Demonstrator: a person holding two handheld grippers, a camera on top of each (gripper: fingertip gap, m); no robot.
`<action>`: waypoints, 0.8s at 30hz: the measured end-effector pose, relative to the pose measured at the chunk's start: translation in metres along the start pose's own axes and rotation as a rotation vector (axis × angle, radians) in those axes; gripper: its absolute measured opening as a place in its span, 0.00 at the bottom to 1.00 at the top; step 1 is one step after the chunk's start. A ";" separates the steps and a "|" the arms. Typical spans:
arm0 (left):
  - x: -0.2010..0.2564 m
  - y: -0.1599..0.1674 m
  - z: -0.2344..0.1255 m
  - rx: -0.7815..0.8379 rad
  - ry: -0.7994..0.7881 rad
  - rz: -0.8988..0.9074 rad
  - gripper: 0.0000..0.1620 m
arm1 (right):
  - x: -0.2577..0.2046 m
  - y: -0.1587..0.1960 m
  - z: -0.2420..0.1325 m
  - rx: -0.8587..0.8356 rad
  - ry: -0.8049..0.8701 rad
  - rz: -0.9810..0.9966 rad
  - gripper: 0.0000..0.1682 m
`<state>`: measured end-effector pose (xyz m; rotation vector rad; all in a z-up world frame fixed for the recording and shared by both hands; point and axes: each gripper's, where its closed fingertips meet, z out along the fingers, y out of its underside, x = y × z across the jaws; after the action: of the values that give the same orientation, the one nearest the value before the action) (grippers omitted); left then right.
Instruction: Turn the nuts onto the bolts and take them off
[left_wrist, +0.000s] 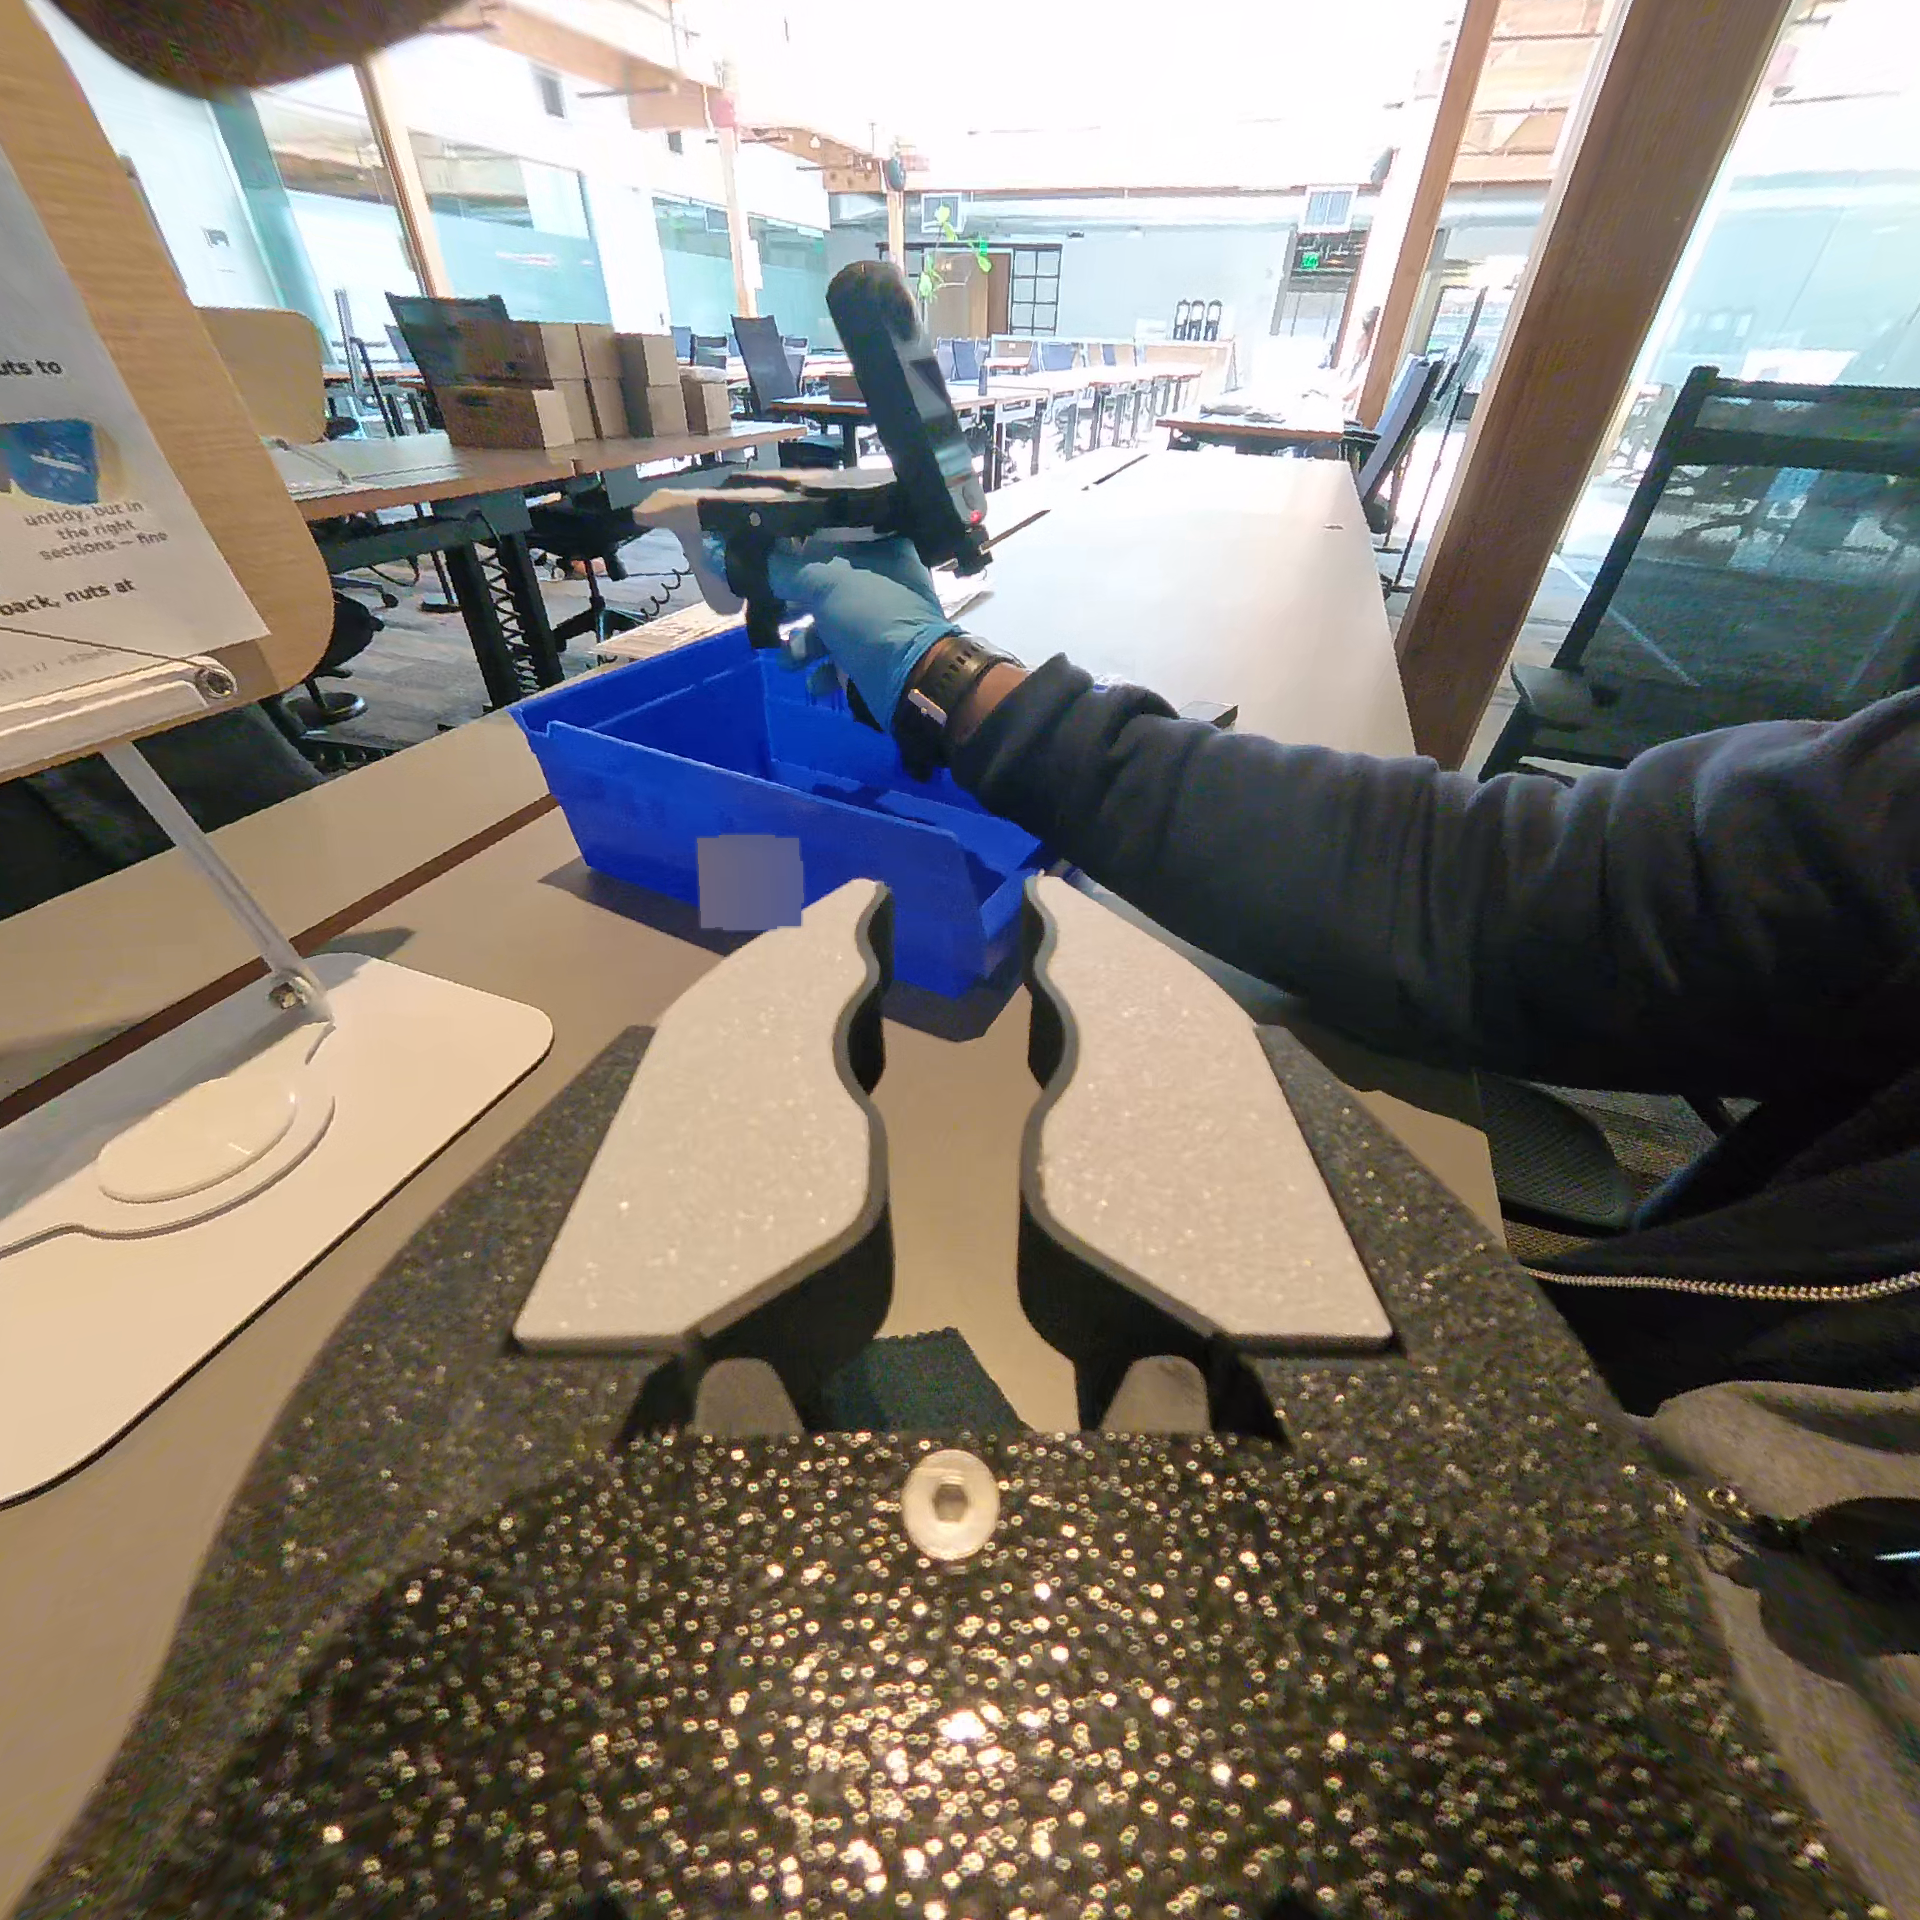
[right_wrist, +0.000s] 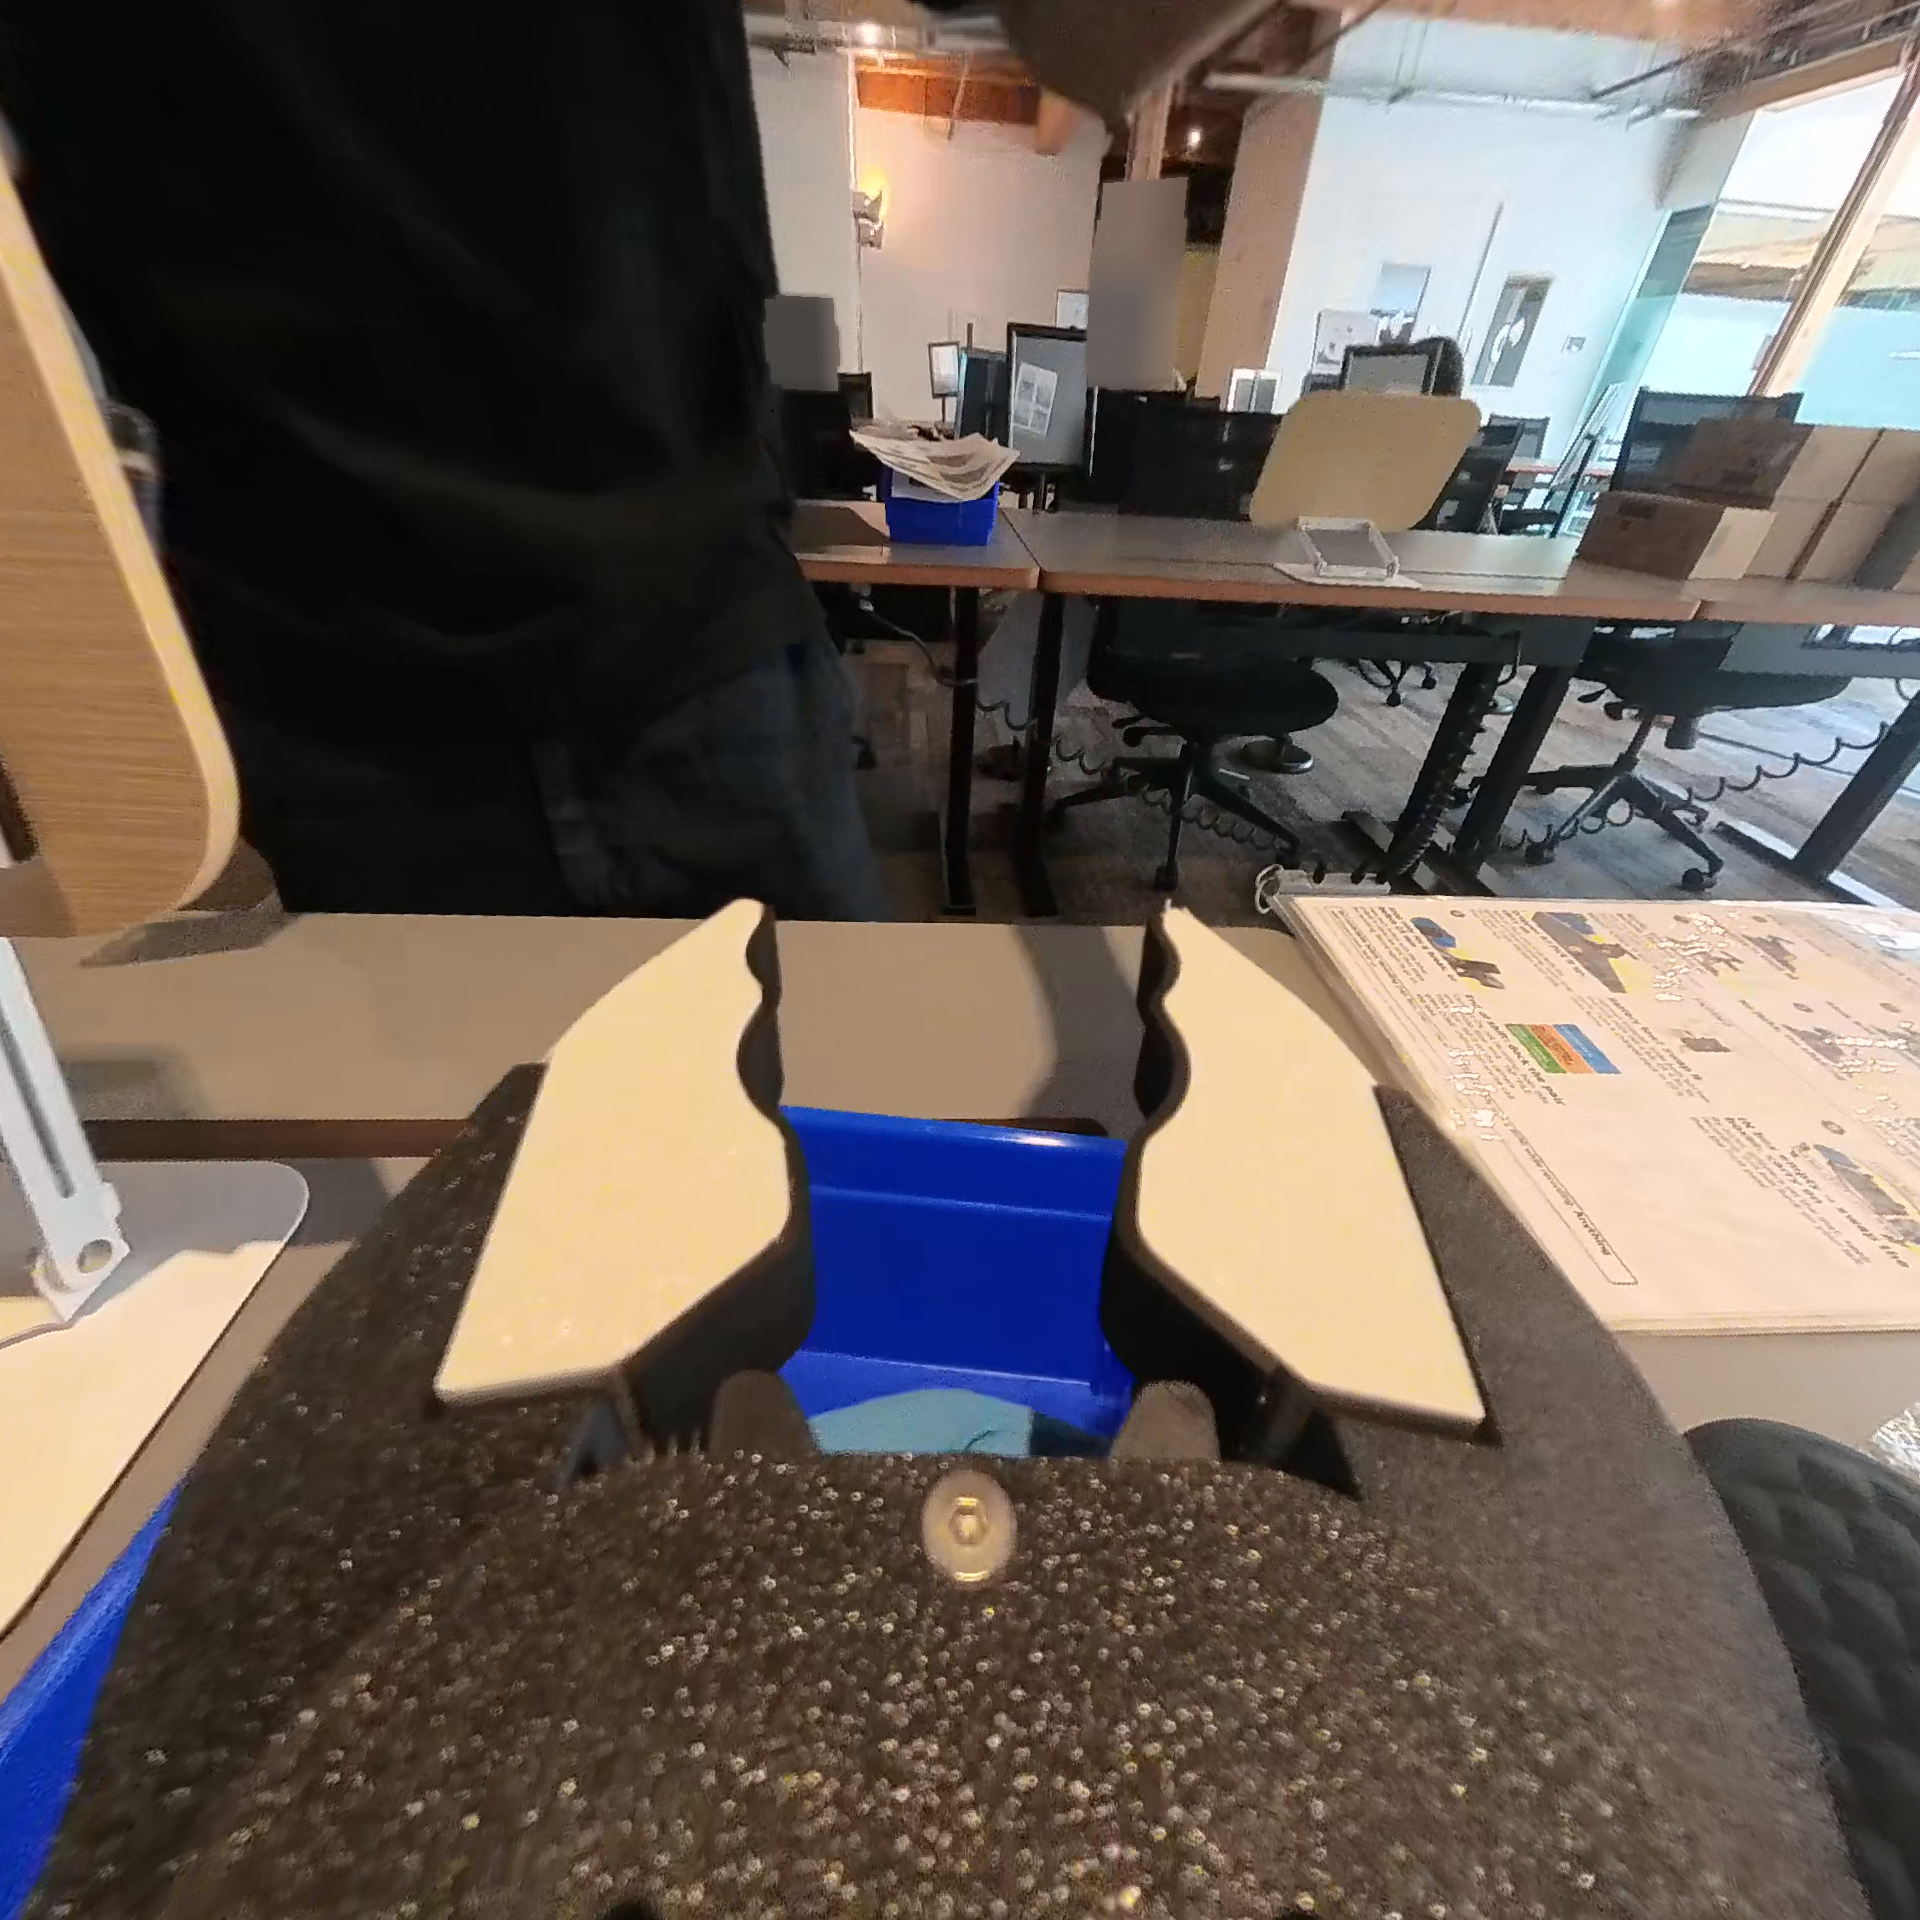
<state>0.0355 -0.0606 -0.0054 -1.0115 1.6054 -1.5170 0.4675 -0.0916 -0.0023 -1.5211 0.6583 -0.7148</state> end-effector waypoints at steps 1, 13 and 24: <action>0.000 0.000 0.000 0.000 0.000 0.001 0.14 | -0.001 -0.001 0.000 0.004 -0.002 -0.008 0.40; -0.091 -0.030 -0.018 0.059 -0.403 0.010 0.18 | -0.054 -0.033 -0.040 0.064 -0.132 -0.094 0.38; -0.170 -0.054 -0.029 0.081 -0.770 -0.032 0.29 | -0.132 -0.066 -0.083 0.096 -0.277 -0.096 0.41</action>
<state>0.0912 0.1038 0.0466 -1.3591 0.9731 -1.0018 0.3189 -0.0396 0.0593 -1.5341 0.3404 -0.5847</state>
